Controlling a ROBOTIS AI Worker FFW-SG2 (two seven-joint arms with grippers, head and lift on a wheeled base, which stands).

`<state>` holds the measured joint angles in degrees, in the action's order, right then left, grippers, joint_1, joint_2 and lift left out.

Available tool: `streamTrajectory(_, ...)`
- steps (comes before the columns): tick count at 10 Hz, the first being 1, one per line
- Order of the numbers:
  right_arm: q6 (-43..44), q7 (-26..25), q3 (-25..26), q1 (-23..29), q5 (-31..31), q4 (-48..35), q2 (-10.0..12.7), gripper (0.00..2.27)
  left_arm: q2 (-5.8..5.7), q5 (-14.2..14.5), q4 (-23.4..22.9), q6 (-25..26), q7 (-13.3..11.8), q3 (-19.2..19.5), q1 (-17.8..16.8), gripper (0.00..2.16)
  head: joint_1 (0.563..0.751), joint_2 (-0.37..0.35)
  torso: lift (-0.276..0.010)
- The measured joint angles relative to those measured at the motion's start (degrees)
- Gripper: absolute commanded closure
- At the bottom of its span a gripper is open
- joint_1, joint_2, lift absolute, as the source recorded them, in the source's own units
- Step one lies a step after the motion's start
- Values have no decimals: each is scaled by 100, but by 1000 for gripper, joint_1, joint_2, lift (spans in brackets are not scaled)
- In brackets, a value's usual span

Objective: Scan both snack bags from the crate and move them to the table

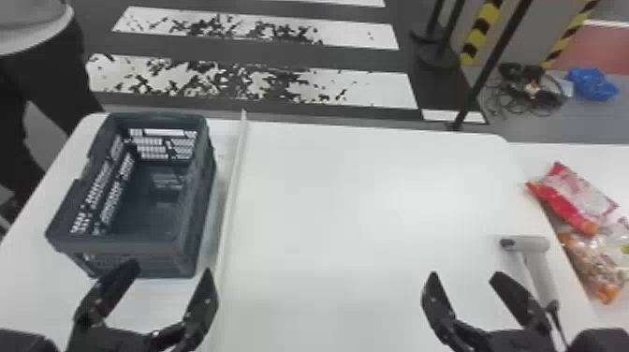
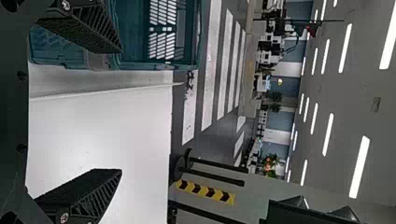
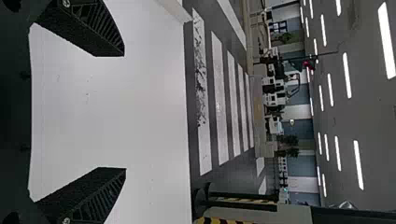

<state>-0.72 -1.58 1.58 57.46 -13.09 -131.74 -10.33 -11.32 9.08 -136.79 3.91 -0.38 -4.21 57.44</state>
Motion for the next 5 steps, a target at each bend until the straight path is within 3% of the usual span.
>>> streamTrajectory(2, 315, 7, 296, 201, -422, 175, -215, 43, 95, -312, 113, -193, 244, -243, 141, 83, 695, -186, -87)
streamTrajectory(5, 820, 37, 331, 294, -574, 449, -222, 56, 104, -425, 190, -217, 205, -339, 92, 83, 695, -246, -87)
